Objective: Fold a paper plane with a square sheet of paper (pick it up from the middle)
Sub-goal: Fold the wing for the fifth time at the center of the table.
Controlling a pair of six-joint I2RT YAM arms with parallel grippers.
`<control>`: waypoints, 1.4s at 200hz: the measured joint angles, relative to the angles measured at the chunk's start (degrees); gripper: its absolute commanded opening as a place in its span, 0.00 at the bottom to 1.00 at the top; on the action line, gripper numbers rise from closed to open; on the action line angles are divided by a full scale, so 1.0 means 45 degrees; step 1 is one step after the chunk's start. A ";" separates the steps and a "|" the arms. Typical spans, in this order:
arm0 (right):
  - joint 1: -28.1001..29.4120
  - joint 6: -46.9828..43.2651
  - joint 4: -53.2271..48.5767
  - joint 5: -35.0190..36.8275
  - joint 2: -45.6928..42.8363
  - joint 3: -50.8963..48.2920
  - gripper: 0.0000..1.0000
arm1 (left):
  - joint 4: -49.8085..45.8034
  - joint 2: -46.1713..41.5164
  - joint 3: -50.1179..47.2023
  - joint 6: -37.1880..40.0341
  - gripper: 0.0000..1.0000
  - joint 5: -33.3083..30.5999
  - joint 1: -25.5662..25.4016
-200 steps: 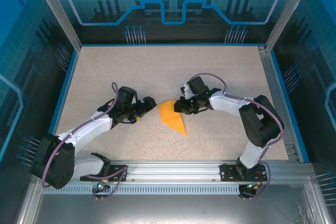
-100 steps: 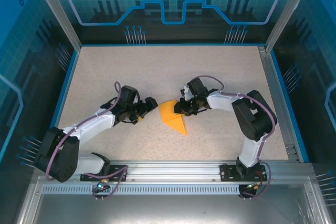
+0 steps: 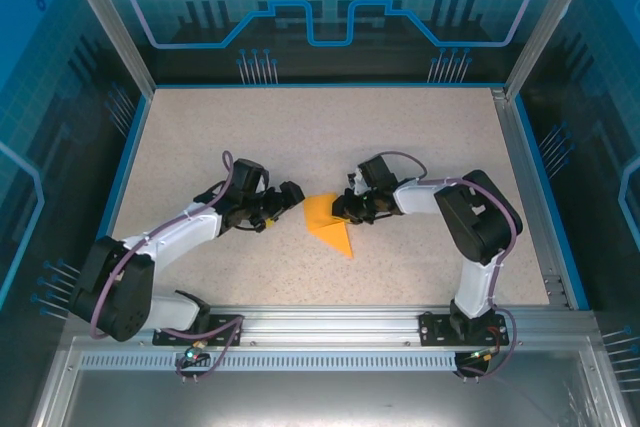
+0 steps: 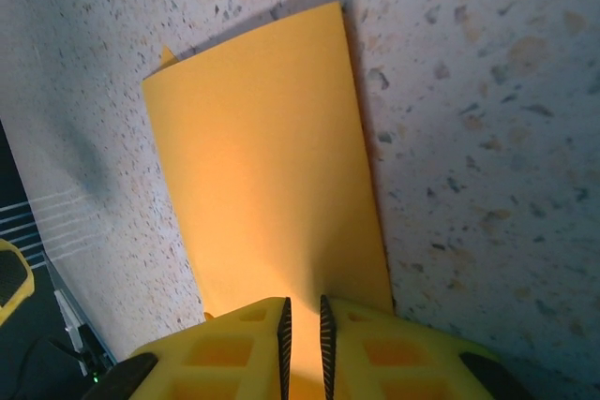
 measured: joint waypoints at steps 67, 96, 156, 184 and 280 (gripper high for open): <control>0.0000 0.1010 0.1875 0.0219 -0.0291 -0.1059 0.18 | -0.0461 0.0000 0.0126 0.0316 0.94 0.0121 0.0000; 0.0000 0.1807 0.2506 0.0248 -0.0306 -0.1331 0.18 | -0.0369 0.0034 0.0126 0.0306 0.93 0.0287 0.0000; 0.0083 0.2584 0.2283 0.0869 -0.0709 -0.1496 0.23 | 0.0063 0.0495 0.0112 0.0175 0.93 0.0792 0.0000; -0.0102 0.1715 0.0408 0.1287 -0.1928 -0.1472 0.31 | 0.0117 0.0520 0.0112 0.0175 0.93 0.0923 0.0000; 0.0763 0.0117 -0.0869 0.0743 -0.3769 -0.1715 0.19 | 0.0724 0.1991 0.0403 -0.0219 0.93 0.1598 -0.0141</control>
